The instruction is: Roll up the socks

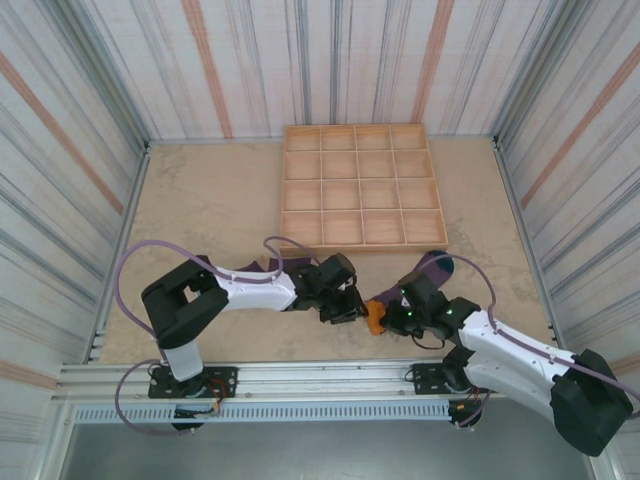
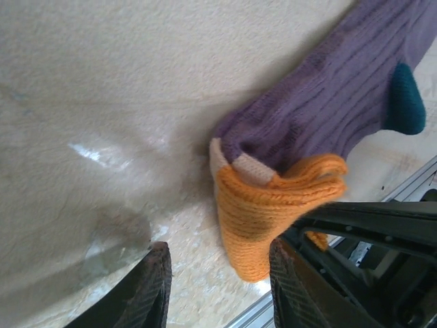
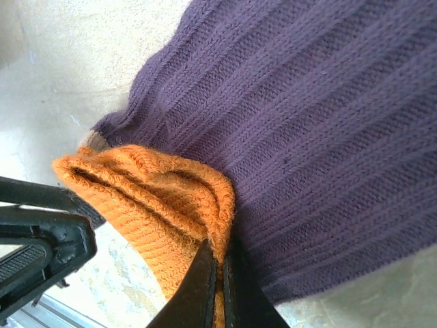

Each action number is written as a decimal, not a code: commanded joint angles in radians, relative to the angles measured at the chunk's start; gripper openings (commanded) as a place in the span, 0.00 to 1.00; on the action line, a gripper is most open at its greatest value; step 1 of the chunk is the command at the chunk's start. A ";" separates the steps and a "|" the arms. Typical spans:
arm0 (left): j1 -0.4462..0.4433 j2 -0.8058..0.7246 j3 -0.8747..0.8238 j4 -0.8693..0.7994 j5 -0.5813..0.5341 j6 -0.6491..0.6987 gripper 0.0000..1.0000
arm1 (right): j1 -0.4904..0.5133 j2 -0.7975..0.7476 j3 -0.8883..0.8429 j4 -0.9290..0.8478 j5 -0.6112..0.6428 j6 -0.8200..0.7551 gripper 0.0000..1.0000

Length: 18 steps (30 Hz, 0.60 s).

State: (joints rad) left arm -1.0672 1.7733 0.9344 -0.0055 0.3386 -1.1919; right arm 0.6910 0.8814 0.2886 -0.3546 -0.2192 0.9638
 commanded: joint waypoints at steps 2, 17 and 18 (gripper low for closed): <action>-0.005 0.036 0.027 0.020 -0.031 0.005 0.41 | -0.012 0.038 0.008 -0.003 -0.004 -0.049 0.00; 0.025 0.093 0.072 -0.043 -0.076 0.005 0.36 | -0.043 0.088 0.009 0.075 -0.058 -0.095 0.00; 0.027 0.097 0.075 -0.053 -0.078 0.005 0.34 | -0.045 0.090 0.009 0.083 -0.065 -0.100 0.00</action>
State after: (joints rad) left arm -1.0534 1.8400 0.9874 0.0017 0.3042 -1.1923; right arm 0.6571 0.9565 0.2993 -0.2710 -0.2699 0.9043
